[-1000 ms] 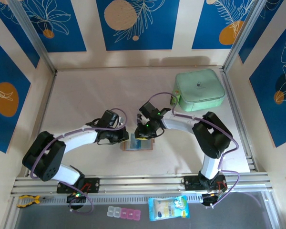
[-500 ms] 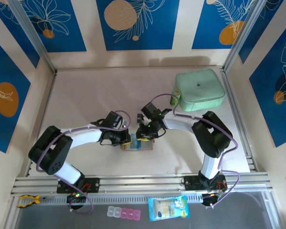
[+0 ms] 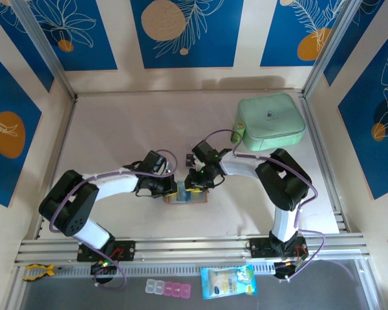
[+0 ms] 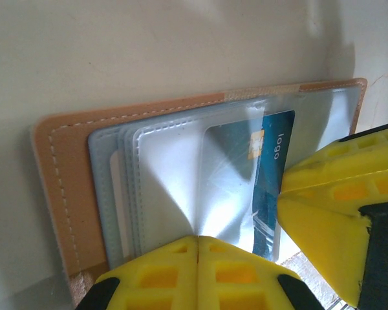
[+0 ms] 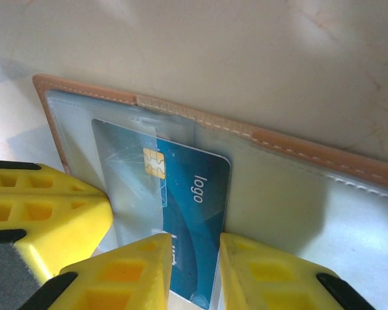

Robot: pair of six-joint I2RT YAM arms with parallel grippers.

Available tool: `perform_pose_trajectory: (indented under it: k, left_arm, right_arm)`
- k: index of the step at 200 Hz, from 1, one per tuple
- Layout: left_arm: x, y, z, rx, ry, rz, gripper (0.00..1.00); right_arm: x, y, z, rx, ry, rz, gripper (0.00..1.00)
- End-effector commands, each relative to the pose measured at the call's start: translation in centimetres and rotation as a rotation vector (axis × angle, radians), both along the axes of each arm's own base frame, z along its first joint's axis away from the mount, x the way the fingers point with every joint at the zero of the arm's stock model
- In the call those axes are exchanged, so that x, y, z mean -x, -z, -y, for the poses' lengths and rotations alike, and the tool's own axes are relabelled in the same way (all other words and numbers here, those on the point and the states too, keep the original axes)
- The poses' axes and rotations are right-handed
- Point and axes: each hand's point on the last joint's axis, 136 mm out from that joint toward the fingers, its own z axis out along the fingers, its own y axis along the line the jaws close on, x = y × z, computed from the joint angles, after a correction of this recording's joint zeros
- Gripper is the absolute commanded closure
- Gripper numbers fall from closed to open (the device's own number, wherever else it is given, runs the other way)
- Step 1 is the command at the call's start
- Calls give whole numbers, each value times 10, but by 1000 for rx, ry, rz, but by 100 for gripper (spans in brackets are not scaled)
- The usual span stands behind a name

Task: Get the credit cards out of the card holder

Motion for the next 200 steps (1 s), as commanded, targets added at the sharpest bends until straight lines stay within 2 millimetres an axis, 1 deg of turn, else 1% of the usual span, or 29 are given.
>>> perform_pose_trajectory:
  k: [1,41,83,101,115,129,141,166,200]
  left_arm:
    - [9,13,-7,-54,14,-33,99]
    - [10,14,-8,-58,15,-36,99]
    - [10,14,-8,-58,12,-38,99]
    - [9,14,-8,-59,11,-36,99]
    - [10,13,-8,-59,10,-38,99]
    - [10,14,-9,-63,11,-36,99]
    - [10,13,-10,-65,10,-35,99]
    - [10,12,-10,-67,9,-35,99]
    - [9,9,-12,-73,1,-26,99]
  right_arm:
    - [7,1,-6,-46,-6,-39,74]
    - [6,-4,-10,-90,-4,-38,76]
    - [6,-5,-12,-113,-7,-39,77]
    - [6,2,-6,-62,-1,-43,76]
    - [8,9,3,0,1,-43,74]
    - [9,12,7,25,0,-43,71]
    - [10,13,9,39,2,-44,71]
    - [11,13,7,33,-6,-48,71]
    - [11,14,14,97,-10,-29,71]
